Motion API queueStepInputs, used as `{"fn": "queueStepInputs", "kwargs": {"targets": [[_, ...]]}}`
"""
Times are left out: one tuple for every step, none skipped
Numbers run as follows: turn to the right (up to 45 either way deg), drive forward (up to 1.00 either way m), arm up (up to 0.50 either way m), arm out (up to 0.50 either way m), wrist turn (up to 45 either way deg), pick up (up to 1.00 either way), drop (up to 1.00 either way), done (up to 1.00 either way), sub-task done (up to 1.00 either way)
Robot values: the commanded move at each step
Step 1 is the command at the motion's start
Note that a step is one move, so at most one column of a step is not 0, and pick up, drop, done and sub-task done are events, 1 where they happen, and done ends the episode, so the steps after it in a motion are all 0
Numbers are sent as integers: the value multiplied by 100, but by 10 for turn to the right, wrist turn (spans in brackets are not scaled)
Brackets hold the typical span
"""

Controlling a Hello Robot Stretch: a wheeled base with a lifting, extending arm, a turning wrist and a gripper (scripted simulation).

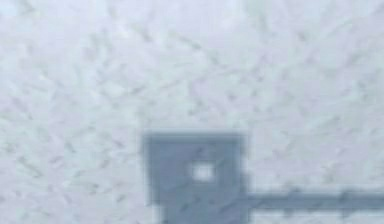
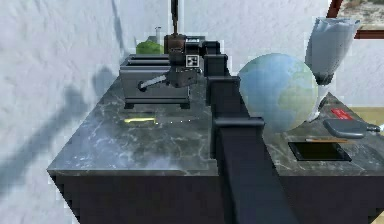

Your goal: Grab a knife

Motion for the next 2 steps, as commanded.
{"fn": "queueStepInputs", "kwargs": {"targets": [[0,0,-16,0,0,0,0,0,0],[0,0,0,0,0,100,0,0,0]]}}
